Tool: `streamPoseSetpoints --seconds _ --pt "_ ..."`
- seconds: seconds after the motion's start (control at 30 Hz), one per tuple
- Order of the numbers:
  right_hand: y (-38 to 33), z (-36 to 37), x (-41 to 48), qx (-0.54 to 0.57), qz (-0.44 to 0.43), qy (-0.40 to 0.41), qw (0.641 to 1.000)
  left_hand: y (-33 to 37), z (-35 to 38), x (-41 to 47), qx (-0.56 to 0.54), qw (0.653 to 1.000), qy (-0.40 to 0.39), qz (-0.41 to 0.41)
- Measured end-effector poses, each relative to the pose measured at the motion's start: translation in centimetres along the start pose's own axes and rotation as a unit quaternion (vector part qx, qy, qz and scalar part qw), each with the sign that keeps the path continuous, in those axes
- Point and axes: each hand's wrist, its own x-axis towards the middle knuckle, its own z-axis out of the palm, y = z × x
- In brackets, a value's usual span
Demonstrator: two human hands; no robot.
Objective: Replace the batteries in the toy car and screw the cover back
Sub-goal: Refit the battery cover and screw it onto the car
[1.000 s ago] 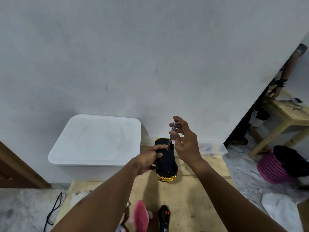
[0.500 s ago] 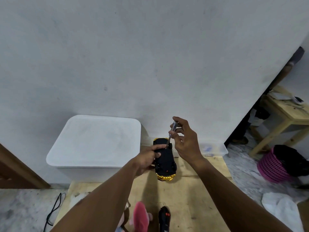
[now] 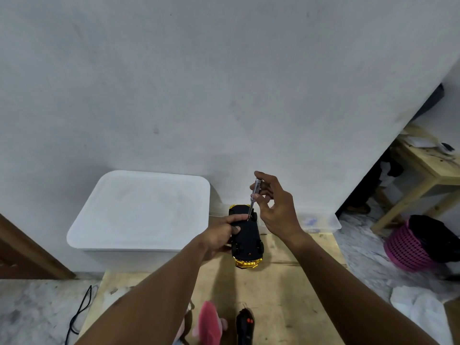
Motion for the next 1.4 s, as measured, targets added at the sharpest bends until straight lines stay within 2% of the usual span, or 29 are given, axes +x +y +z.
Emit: streamPoseSetpoints --seconds 0.2,0.37,0.6,0.8,1.03,1.2,1.4 --pt "0.6 -0.2 -0.1 0.006 0.006 0.004 1.000 -0.3 -0.1 0.2 0.005 1.000 0.001 -0.007" --pt "0.2 -0.3 -0.1 0.035 0.040 -0.044 0.998 -0.5 0.0 0.2 0.010 1.000 -0.005 -0.009" --pt "0.2 0.0 0.0 0.020 0.013 -0.005 1.000 -0.4 0.0 0.5 0.000 1.000 0.001 -0.006" --pt "0.1 -0.1 0.2 0.041 0.022 -0.033 0.998 -0.9 -0.2 0.2 -0.005 1.000 0.000 -0.008" --pt "-0.2 -0.1 0.3 0.022 0.012 0.024 0.999 -0.7 -0.2 0.1 -0.005 1.000 0.001 -0.006" --pt "-0.4 -0.3 0.3 0.040 0.019 -0.021 0.999 -0.7 -0.3 -0.1 -0.004 1.000 0.000 -0.006" --pt "-0.5 -0.1 0.1 0.015 -0.002 0.025 1.000 -0.3 -0.1 0.0 0.000 1.000 0.003 -0.002"
